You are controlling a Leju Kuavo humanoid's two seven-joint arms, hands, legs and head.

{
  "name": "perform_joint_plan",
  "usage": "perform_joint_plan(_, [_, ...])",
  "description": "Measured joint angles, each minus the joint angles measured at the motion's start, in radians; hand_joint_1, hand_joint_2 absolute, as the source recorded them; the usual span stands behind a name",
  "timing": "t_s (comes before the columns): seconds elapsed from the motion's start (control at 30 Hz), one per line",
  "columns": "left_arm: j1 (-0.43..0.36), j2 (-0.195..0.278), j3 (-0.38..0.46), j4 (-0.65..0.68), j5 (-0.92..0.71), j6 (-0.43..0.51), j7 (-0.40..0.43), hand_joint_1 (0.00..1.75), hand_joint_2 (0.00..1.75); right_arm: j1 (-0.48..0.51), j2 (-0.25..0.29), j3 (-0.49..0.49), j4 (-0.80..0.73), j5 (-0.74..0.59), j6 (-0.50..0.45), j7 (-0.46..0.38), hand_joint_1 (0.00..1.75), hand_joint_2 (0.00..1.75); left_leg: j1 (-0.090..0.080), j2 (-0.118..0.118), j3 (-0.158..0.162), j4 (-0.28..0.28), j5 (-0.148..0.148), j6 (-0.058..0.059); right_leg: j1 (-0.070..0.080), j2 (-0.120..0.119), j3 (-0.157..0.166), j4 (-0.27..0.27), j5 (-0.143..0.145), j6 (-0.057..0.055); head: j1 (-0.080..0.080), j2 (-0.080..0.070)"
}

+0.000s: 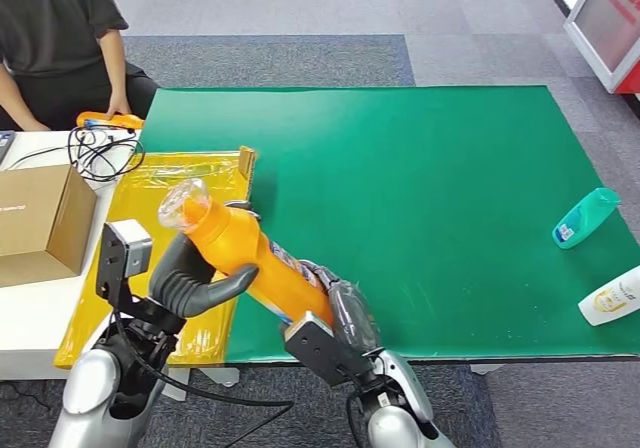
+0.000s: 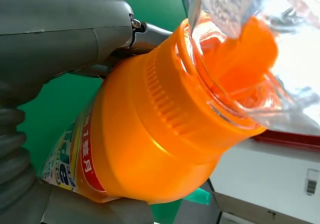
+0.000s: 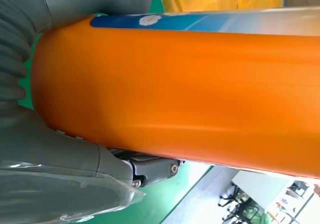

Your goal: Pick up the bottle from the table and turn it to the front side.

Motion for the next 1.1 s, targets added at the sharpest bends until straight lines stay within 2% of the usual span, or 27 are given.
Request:
perform_joint_plan(0.07, [-0.003, 0.000, 0.000, 0.000, 0.025, -0.008, -0.009, 1.75, 1.75, 0.000, -0.002, 0.006, -0.004, 0.000, 0.000, -0.001, 1.75, 1.75, 0.000, 0.000, 0.000, 0.000, 0.000, 0.000, 0.000, 0.000, 0.000, 0.000, 0.000, 0.000, 0.000, 0.000])
perform_joint_plan(0.2, [-0.007, 0.000, 0.002, 0.000, 0.070, -0.019, -0.025, 1.75, 1.75, 0.000, -0.008, 0.021, -0.017, 0.000, -0.002, -0.004, 0.02, 1.75, 0.000, 0.000, 0.000, 0.000, 0.000, 0.000, 0.000, 0.000, 0.000, 0.000, 0.000, 0.000, 0.000, 0.000])
perform_joint_plan(0.37, [-0.009, 0.000, 0.005, 0.000, 0.107, -0.006, -0.055, 1.75, 1.75, 0.000, -0.011, 0.032, -0.036, -0.008, -0.019, -0.012, 0.00, 1.75, 0.000, 0.000, 0.000, 0.000, 0.000, 0.000, 0.000, 0.000, 0.000, 0.000, 0.000, 0.000, 0.000, 0.000])
perform_joint_plan(0.5, [-0.011, 0.001, 0.019, -0.015, 0.095, 0.047, -0.069, 1.75, 1.75, 0.005, -0.011, 0.031, -0.051, -0.027, -0.038, 0.001, 0.00, 1.75, 0.000, 0.000, 0.000, 0.000, 0.000, 0.000, 0.000, 0.000, 0.000, 0.000, 0.000, 0.000, 0.000, 0.000])
perform_joint_plan(0.63, [-0.021, 0.004, 0.062, -0.049, 0.018, 0.094, -0.063, 1.75, 1.75, 0.022, -0.011, 0.018, -0.069, -0.042, -0.039, 0.017, 0.00, 1.75, 0.000, 0.000, 0.000, 0.000, 0.000, 0.000, 0.000, 0.000, 0.000, 0.000, 0.000, 0.000, 0.000, 0.000])
perform_joint_plan(0.77, [-0.044, 0.017, 0.129, -0.097, -0.136, 0.113, -0.040, 1.75, 1.75, 0.048, -0.011, -0.016, -0.091, -0.051, -0.024, 0.027, 0.00, 1.75, 0.000, 0.000, 0.000, 0.000, 0.000, -0.001, 0.000, 0.000, 0.000, 0.000, 0.000, 0.000, 0.000, 0.000])
perform_joint_plan(0.8, [-0.051, 0.020, 0.148, -0.110, -0.181, 0.110, -0.032, 1.70, 1.75, 0.056, -0.011, -0.027, -0.096, -0.050, -0.017, 0.028, 0.00, 1.75, 0.000, 0.000, 0.000, 0.000, 0.000, -0.001, 0.000, 0.000, 0.000, 0.000, 0.000, 0.000, 0.000, 0.000])
perform_joint_plan(0.87, [-0.069, 0.025, 0.187, -0.136, -0.277, 0.095, -0.018, 1.46, 1.75, 0.073, -0.011, -0.051, -0.108, -0.048, -0.003, 0.028, 0.00, 1.75, 0.000, 0.000, 0.000, 0.000, 0.001, -0.001, 0.000, 0.000, 0.000, 0.000, 0.000, 0.000, 0.000, 0.000])
perform_joint_plan(0.9, [-0.078, 0.029, 0.203, -0.146, -0.317, 0.085, -0.011, 1.27, 1.75, 0.081, -0.011, -0.061, -0.113, -0.047, 0.002, 0.028, 0.00, 1.75, 0.000, 0.000, 0.000, 0.000, 0.001, -0.001, 0.000, 0.000, 0.000, 0.000, 0.000, 0.000, 0.000, 0.000])
perform_joint_plan(0.93, [-0.089, 0.040, 0.216, -0.153, -0.354, 0.067, -0.002, 1.24, 1.75, 0.088, -0.011, -0.073, -0.118, -0.047, 0.008, 0.028, 0.00, 1.75, 0.000, 0.000, 0.000, 0.000, 0.001, -0.001, 0.000, 0.000, 0.000, 0.000, 0.000, 0.000, 0.000, 0.000])
perform_joint_plan(0.97, [-0.101, 0.056, 0.225, -0.157, -0.386, 0.043, 0.008, 1.29, 1.75, 0.095, -0.010, -0.083, -0.123, -0.050, 0.013, 0.027, 0.00, 1.75, 0.000, 0.000, 0.000, 0.000, 0.001, -0.001, 0.000, 0.000, 0.000, 0.000, 0.000, 0.000, 0.000, 0.000])
perform_joint_plan(1.0, [-0.112, 0.078, 0.231, -0.158, -0.416, 0.015, 0.017, 1.38, 1.75, 0.101, -0.010, -0.094, -0.127, -0.056, 0.019, 0.025, 0.00, 1.75, 0.000, 0.000, 0.000, 0.000, 0.001, -0.001, 0.000, 0.000, 0.000, 0.000, 0.000, 0.000, 0.000, 0.000])
perform_joint_plan(1.03, [-0.122, 0.105, 0.232, -0.157, -0.449, -0.014, 0.023, 1.58, 1.75, 0.106, -0.010, -0.106, -0.133, -0.061, 0.026, 0.023, 0.00, 1.75, 0.000, 0.000, 0.000, 0.000, 0.001, -0.001, 0.000, 0.000, 0.000, 0.000, 0.000, 0.000, 0.000, 0.000])
perform_joint_plan(1.1, [-0.142, 0.163, 0.230, -0.151, -0.515, -0.056, 0.024, 1.72, 1.75, 0.115, -0.008, -0.129, -0.141, -0.066, 0.041, 0.018, 0.00, 1.75, 0.000, 0.001, 0.001, 0.000, 0.001, -0.001, 0.000, 0.001, 0.000, 0.000, 0.001, -0.001, 0.000, 0.000])
